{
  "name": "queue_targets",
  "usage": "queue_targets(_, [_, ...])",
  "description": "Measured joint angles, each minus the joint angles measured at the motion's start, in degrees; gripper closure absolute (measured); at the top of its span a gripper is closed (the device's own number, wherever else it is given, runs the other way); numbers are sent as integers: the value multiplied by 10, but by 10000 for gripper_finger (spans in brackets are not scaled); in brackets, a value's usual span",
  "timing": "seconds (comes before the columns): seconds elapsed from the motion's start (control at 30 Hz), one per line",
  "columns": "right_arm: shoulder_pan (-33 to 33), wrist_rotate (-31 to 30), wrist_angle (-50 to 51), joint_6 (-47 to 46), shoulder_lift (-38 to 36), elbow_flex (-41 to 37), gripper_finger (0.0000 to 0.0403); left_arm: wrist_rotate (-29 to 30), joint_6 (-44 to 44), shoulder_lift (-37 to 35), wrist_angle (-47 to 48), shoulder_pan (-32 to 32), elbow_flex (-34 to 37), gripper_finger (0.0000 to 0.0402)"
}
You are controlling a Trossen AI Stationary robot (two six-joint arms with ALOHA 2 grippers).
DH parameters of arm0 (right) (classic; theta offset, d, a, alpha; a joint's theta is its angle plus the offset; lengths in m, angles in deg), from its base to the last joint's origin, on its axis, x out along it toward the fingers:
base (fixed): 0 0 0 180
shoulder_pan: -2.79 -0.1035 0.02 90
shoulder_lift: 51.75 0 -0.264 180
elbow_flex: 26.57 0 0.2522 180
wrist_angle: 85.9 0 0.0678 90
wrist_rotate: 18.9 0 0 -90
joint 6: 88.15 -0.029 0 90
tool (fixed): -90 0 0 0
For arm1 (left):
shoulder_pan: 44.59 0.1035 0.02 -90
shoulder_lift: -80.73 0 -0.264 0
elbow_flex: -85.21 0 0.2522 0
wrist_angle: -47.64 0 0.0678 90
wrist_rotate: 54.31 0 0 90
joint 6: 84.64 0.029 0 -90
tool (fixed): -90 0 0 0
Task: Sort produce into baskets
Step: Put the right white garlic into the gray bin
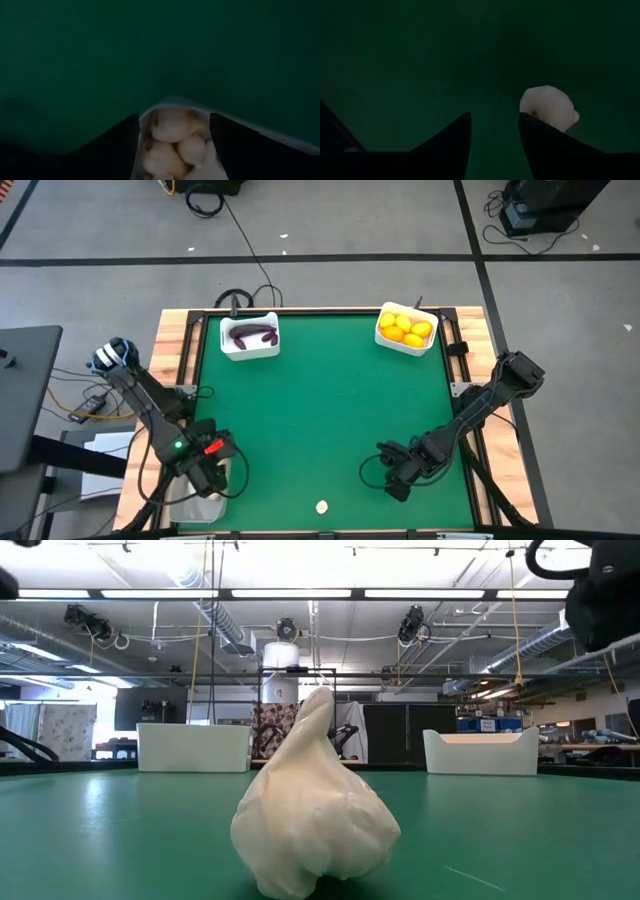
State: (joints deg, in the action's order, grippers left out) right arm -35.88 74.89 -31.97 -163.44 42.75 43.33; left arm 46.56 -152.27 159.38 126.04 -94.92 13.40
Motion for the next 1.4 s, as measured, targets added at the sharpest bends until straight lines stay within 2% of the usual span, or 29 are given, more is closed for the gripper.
queue_targets(0.3, [5,-79,20,69,-5,0,227,45,36,0,1,17,-35,154])
queue_targets(0.57, [6,-113,123,74,-10,0,227,148,96,0,-33,45,-45,154])
queue_targets(0.77, [5,-80,177,67,-10,0,227,187,224,10,-134,72,-45,154])
queue_targets(0.93, [4,-76,175,60,-10,0,227,199,298,42,-218,92,-45,154])
queue_targets(1.23, [4,-84,174,32,-10,-36,236,226,348,117,-266,114,-45,154])
queue_targets(1.4, [4,-92,160,13,-10,-44,284,242,346,138,-293,127,-45,154])
